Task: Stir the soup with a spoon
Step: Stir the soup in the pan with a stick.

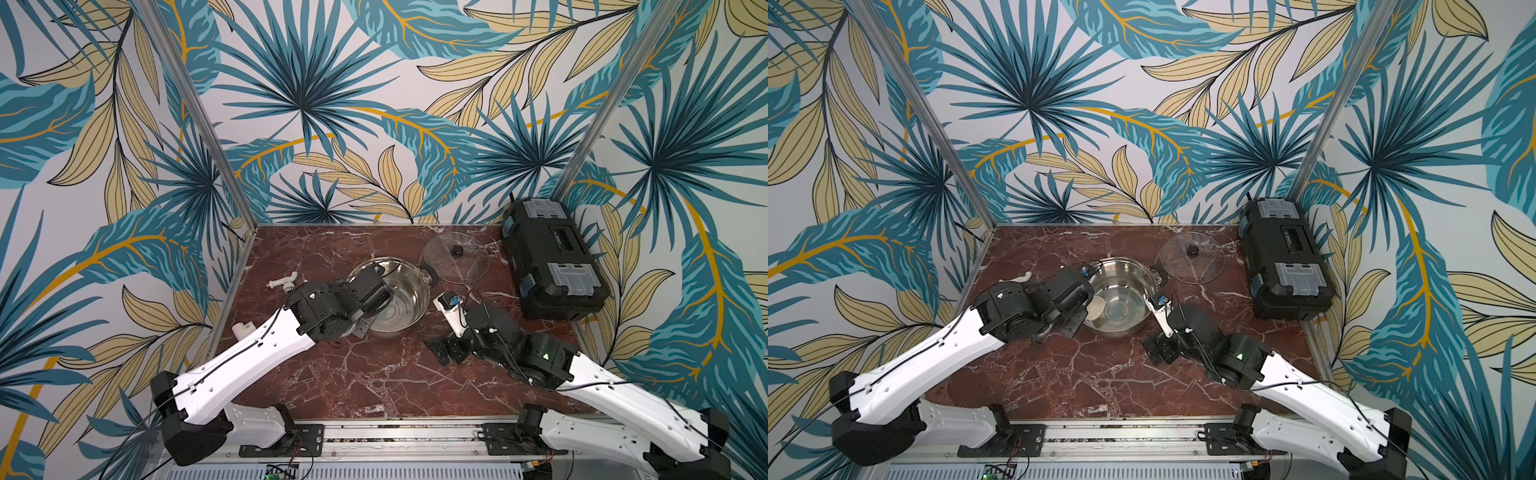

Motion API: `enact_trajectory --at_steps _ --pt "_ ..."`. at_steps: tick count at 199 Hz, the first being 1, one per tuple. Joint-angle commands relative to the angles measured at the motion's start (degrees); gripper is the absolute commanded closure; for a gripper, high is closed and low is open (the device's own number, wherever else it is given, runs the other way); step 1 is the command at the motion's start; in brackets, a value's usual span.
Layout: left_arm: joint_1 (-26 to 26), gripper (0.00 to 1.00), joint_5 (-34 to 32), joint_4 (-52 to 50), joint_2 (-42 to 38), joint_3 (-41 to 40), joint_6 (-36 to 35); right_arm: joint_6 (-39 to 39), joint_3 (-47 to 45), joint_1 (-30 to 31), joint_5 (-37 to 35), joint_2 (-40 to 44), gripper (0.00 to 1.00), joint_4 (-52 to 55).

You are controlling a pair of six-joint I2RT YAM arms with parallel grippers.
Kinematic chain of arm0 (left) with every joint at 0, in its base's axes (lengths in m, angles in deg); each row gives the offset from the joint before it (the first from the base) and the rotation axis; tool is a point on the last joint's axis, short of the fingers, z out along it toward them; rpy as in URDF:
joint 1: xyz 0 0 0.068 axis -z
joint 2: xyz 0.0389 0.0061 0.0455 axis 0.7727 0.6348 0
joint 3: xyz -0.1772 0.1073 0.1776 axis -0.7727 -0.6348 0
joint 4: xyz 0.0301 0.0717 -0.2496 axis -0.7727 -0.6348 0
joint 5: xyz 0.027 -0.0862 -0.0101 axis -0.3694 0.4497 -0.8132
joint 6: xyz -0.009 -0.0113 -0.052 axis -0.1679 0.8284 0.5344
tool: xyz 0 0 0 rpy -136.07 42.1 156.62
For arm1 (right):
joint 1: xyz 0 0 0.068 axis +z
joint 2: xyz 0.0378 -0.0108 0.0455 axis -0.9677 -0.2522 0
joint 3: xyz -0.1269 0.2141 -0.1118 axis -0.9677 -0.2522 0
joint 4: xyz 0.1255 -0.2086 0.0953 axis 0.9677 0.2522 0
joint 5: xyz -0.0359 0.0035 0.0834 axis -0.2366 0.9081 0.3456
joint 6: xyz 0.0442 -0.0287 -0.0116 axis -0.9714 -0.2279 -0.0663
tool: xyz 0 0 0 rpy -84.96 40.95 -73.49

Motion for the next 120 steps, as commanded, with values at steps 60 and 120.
enact_trajectory --at_steps 60,120 --pt "0.4 1.00 -5.8 16.4 7.3 4.0 -5.5 -1.5 -1.3 0.2 0.7 0.6 0.00 -1.6" --pt "0.5 1.00 10.4 24.4 10.6 3.6 -5.1 -1.3 -2.0 0.2 -0.6 2.3 0.00 -0.4"
